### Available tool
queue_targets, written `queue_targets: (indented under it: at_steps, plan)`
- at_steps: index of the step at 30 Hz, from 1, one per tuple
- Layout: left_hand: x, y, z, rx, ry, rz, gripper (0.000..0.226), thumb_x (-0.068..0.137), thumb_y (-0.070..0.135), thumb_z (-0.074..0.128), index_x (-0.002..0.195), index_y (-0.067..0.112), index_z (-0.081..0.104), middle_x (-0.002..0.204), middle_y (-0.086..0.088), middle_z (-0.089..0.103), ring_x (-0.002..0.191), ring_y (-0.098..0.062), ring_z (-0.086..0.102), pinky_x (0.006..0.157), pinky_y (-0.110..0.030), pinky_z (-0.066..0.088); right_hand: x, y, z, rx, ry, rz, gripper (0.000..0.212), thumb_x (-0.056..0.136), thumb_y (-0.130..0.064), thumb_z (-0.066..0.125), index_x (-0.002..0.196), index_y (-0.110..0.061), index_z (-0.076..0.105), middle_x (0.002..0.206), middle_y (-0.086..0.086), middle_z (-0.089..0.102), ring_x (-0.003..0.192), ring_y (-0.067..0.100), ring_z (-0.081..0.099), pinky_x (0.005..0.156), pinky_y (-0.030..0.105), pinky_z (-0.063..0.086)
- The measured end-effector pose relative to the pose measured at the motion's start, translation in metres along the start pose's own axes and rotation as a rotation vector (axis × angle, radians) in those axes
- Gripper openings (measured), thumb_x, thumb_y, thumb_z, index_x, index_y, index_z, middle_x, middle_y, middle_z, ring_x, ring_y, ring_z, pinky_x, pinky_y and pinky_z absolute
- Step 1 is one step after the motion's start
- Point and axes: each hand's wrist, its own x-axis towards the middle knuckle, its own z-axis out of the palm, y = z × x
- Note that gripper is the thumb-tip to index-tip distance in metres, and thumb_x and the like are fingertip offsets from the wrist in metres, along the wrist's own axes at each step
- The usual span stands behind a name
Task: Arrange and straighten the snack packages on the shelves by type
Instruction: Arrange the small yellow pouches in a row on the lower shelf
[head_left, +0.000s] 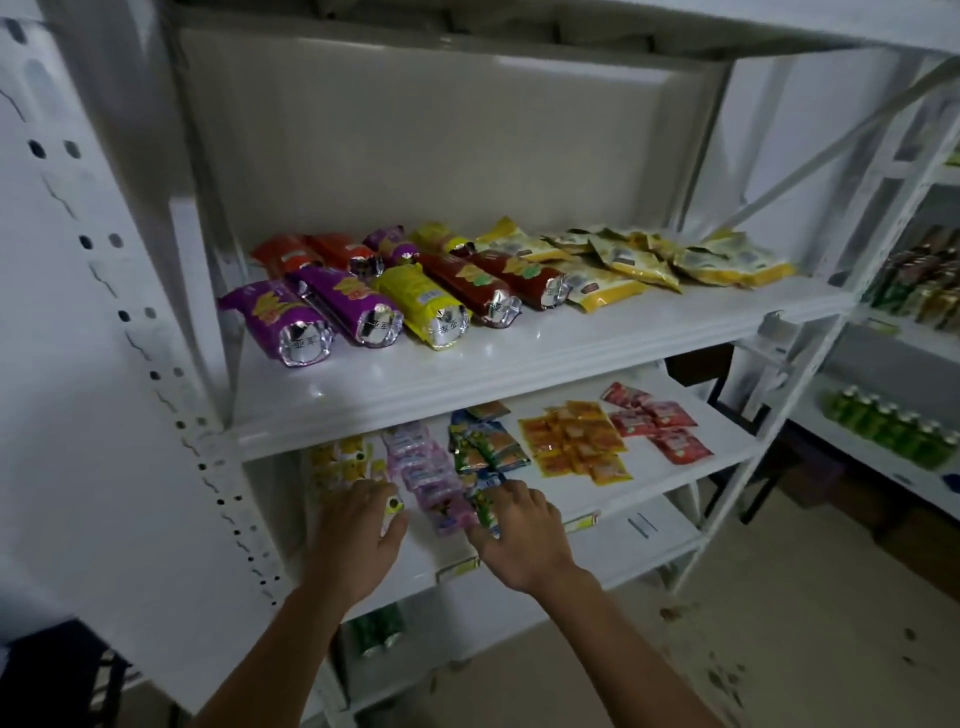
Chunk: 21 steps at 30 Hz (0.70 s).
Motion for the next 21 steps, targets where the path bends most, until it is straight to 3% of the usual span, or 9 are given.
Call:
queue_targets:
  at_steps: [3, 6, 11, 15, 21]
  plan:
    - [0.008, -0.014, 0.008, 0.012, -0.023, -0.037, 0.058, 0.097, 0.057, 0.039, 0.136, 0.020, 0.062, 0.133, -0.005, 0.060, 0.121, -0.031, 0.059, 0.095, -0.043, 0.052, 0.014, -0.004, 0.014, 0.032, -0.044, -0.006, 0.048, 0.098, -0.049, 0.054, 0.138, -0.021, 0.057, 0.144, 0.009, 0.049, 0.135, 0.036, 0.045, 0.111, 0.043, 0.035]
    - [0.008, -0.029, 0.019, -0.012, -0.025, -0.070, 0.069, 0.093, 0.063, 0.030, 0.136, 0.022, 0.062, 0.137, -0.006, 0.058, 0.124, -0.033, 0.059, 0.096, -0.047, 0.052, 0.024, -0.009, 0.029, 0.077, -0.110, -0.013, 0.064, 0.090, -0.056, 0.048, 0.142, -0.021, 0.056, 0.148, 0.010, 0.049, 0.141, 0.037, 0.040, 0.117, 0.046, 0.033]
    - [0.002, -0.042, 0.039, -0.059, -0.037, -0.138, 0.066, 0.092, 0.059, 0.040, 0.130, 0.013, 0.068, 0.131, -0.013, 0.063, 0.114, -0.040, 0.065, 0.090, -0.048, 0.057, 0.046, -0.010, 0.059, 0.088, -0.209, -0.074, 0.058, 0.098, -0.046, 0.059, 0.150, -0.025, 0.048, 0.154, 0.007, 0.045, 0.143, 0.034, 0.040, 0.113, 0.042, 0.038]
    - [-0.008, -0.046, 0.048, -0.049, -0.116, -0.309, 0.059, 0.102, 0.060, 0.040, 0.148, 0.025, 0.050, 0.149, -0.006, 0.050, 0.134, -0.031, 0.052, 0.108, -0.044, 0.047, 0.069, -0.007, 0.092, 0.132, -0.328, -0.125, 0.056, 0.100, -0.042, 0.061, 0.151, -0.023, 0.049, 0.160, 0.004, 0.040, 0.144, 0.030, 0.042, 0.115, 0.038, 0.039]
    - [-0.007, -0.061, 0.086, -0.130, -0.079, -0.476, 0.050, 0.107, 0.049, 0.046, 0.150, 0.022, 0.046, 0.155, -0.004, 0.044, 0.141, -0.027, 0.045, 0.116, -0.041, 0.040, 0.115, -0.006, 0.161, 0.224, -0.476, -0.135, 0.057, 0.101, -0.036, 0.063, 0.153, -0.015, 0.048, 0.159, 0.011, 0.042, 0.147, 0.027, 0.040, 0.117, 0.029, 0.032]
